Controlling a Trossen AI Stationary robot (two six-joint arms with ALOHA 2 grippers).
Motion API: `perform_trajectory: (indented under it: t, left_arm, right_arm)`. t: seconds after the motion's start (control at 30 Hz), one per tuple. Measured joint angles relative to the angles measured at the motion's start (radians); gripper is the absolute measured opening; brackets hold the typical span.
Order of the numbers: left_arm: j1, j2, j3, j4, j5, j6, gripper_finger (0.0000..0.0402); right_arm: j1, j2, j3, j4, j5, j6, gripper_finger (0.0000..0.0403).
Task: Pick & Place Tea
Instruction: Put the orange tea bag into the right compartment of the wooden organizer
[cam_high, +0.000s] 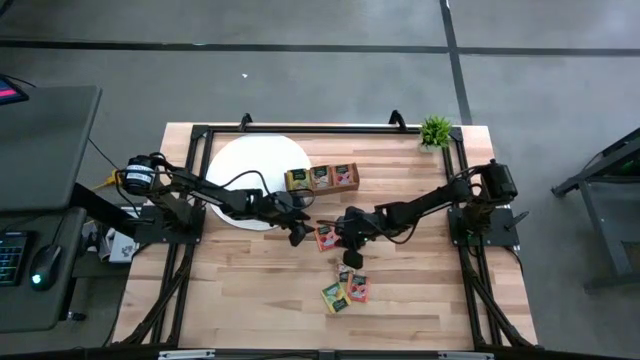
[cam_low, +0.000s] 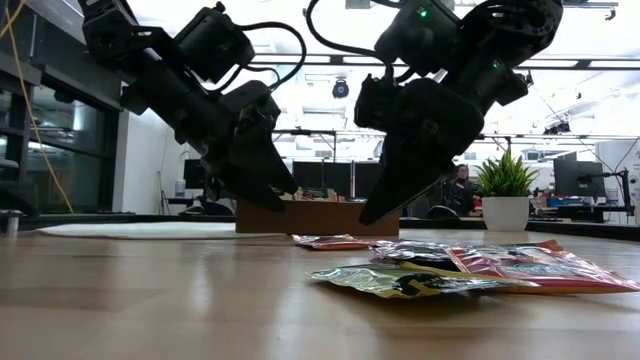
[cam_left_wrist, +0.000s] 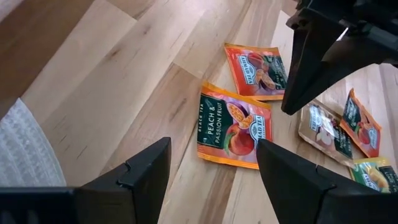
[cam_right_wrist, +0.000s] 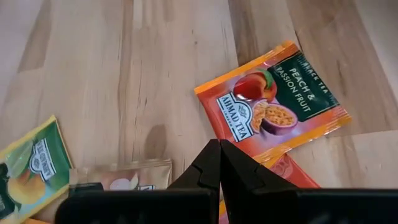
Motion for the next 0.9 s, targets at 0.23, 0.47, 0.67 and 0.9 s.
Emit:
perform_trajectory:
  t: [0.23,0.47,0.67,0.9]
  left_arm:
    - [0.0,0.0,0.0,-0.002,-0.01,0.017,0.0234]
    - [0.0,0.0,0.0,-0.01,0.057,0.126,0.0234]
    - [0.001,0.0,0.0,-0.006,0.041,0.177,0.0234]
    - [0.0,0.068,-0.003,0.011,0.069,0.206,0.0234]
  right_arm:
    - [0.0,0.0,0.0,0.005,0.002,-0.011,0.0]
    - [0.0,0.0,0.0,0.005,0.006,0.037,0.0]
    - [0.002,0.0,0.0,0.02,0.019,0.084,0.0]
    - [0.008,0.057,0.0,0.03,0.052,0.179,0.0]
